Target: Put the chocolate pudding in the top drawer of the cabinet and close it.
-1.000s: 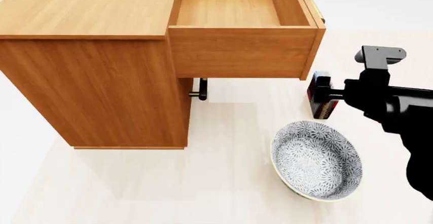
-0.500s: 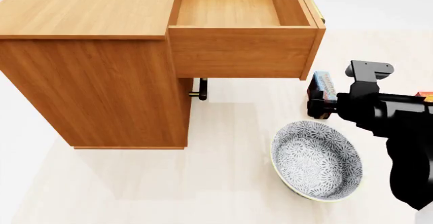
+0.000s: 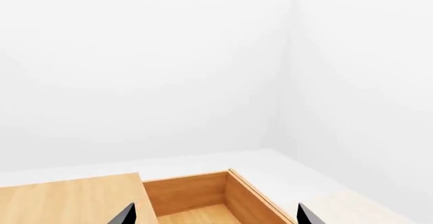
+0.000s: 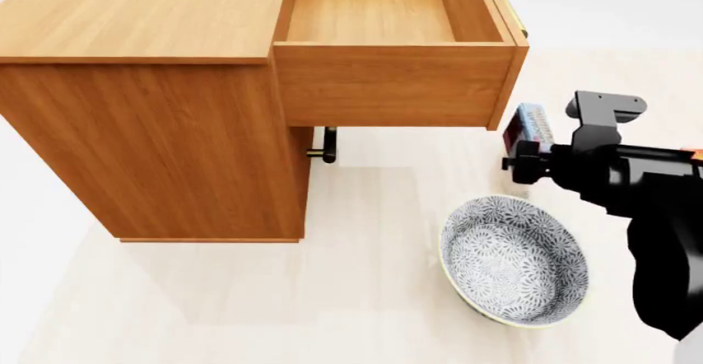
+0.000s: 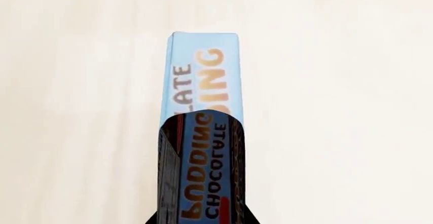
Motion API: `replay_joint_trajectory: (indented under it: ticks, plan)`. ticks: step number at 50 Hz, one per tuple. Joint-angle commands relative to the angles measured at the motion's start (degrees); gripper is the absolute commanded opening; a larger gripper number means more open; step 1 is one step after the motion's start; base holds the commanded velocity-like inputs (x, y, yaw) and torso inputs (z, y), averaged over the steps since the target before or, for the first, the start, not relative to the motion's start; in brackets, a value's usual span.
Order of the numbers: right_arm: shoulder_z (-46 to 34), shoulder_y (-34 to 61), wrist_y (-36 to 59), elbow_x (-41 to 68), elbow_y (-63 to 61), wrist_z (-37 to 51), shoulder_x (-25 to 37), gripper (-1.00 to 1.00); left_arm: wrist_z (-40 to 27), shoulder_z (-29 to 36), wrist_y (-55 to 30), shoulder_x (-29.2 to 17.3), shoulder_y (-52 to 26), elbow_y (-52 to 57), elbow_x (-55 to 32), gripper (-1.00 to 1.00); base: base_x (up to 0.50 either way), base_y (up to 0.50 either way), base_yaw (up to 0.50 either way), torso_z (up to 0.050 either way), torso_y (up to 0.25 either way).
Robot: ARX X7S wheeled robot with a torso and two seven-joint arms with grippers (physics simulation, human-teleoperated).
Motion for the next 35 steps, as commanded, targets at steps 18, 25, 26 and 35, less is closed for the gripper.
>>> replay_joint_trajectory:
  ticks: [18,25,26,35]
  plan:
    - [0.49,24.00,-9.83,-7.63,-20.25,4.43,4.78,-1.00,-2.80,-1.68,1.87,-2.32,1.95,3.61,-2.63,1.00,0.00,0.00,0.00,0.000,0.000]
    - [-0.70,30.74,-5.18,-11.89,-17.71,4.48,3.91,-1.00,-3.26,-2.57,2.48,-3.33,2.42,4.58,-2.76,1.00,0.00,0.00,0.00,0.000,0.000]
    - [-0.75,31.51,-4.42,-12.44,-16.93,4.32,3.68,-1.00,-3.18,-2.68,2.57,-3.40,2.60,4.67,-2.66,1.00,0.00,0.00,0.00,0.000,0.000]
    - [-0.66,33.79,6.59,-16.53,-2.76,-1.42,-0.29,-1.00,-2.29,-3.04,2.90,-3.72,3.65,5.32,-1.85,1.00,0.00,0.00,0.00,0.000,0.000]
